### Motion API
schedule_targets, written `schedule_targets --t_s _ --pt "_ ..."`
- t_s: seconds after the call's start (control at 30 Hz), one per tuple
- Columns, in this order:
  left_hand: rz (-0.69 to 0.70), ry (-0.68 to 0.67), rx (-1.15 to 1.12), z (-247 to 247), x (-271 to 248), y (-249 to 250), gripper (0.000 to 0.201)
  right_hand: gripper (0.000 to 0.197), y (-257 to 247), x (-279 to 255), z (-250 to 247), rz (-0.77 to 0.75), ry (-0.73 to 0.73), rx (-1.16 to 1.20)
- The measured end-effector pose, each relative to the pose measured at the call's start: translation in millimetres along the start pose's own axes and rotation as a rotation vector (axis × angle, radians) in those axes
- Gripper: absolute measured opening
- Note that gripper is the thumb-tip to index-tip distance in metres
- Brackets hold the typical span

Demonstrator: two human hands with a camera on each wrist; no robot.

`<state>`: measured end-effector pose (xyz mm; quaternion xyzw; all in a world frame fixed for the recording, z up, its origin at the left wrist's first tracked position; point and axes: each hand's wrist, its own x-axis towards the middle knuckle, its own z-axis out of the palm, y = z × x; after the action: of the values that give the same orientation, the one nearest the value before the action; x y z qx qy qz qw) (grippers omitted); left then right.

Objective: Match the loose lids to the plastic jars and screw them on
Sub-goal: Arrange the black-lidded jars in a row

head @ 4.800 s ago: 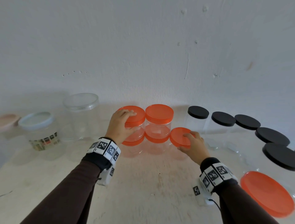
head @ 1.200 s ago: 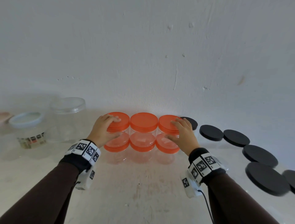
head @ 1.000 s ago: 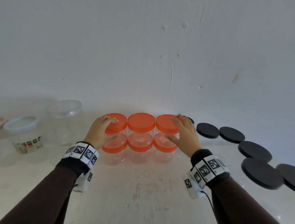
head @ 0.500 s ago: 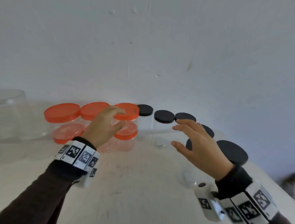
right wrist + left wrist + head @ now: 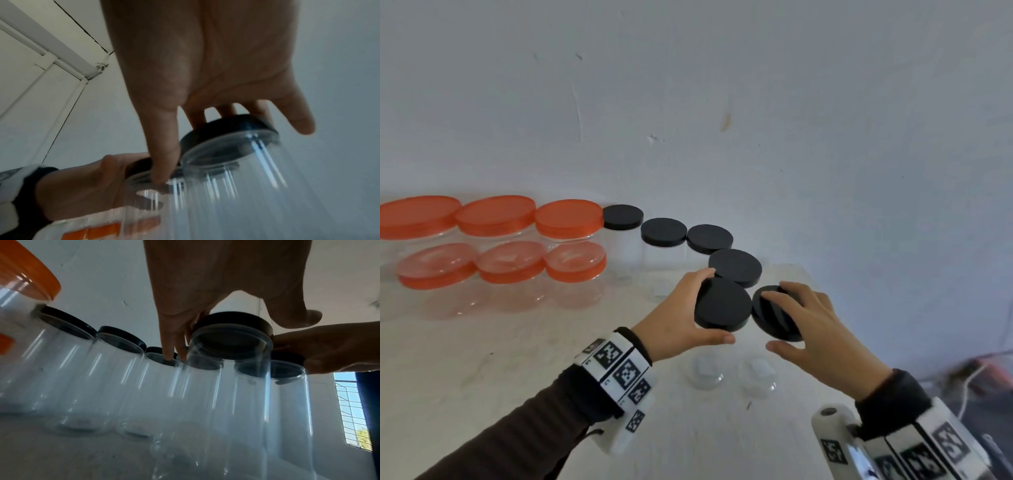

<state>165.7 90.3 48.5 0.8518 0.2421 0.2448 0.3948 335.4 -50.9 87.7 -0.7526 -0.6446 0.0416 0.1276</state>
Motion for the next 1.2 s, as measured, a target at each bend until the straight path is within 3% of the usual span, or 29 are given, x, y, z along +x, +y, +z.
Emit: schedule_targets --t_s 0.17,0.4,0.47,0.57,0.63,0.7,0.83,1.0,1.07,1.2 --pt "0.034 0.135 0.067 -5.0 -2.3 -5.4 0.075 0.064 18.3 7.0 1.8 0.033 0.049 0.02" --pt "-0.091 0.314 0.189 -62.9 -24.1 -35.0 0.097 0.061 68.3 51.2 9.3 0.106 0.165 0.019" --pt "-0.108 0.373 0.188 -79.9 -33.9 -43.5 0.093 0.06 78.9 66.7 11.7 0.121 0.207 0.014" --pt "-0.108 0.441 0.219 -102.4 -48.3 -53.5 0.069 0.058 88.8 84.9 14.3 0.141 0.257 -0.002" --pt "-0.174 0.494 0.243 -114.1 -57.3 -62.7 0.074 0.057 92.5 93.1 13.8 0.147 0.279 -0.004" --pt "-0.252 0.54 0.288 -123.9 -63.6 -71.6 0.092 0.058 96.1 100.0 12.3 0.153 0.262 -0.038" --pt "-0.278 0.588 0.32 -133.6 -68.6 -78.8 0.073 0.061 87.2 104.1 3.1 0.228 0.103 -0.115" --pt "-0.28 0.62 0.344 -134.6 -65.2 -83.6 0.069 0.06 36.1 89.4 -3.0 -0.069 0.318 0.213" --pt "-0.284 0.62 0.351 -135.1 -64.0 -85.7 0.069 0.063 15.7 86.5 3.8 -0.141 0.265 0.226" --pt "-0.284 0.608 0.35 -134.2 -64.2 -85.6 0.071 0.066 1.3 89.9 25.0 -0.145 0.144 0.124"
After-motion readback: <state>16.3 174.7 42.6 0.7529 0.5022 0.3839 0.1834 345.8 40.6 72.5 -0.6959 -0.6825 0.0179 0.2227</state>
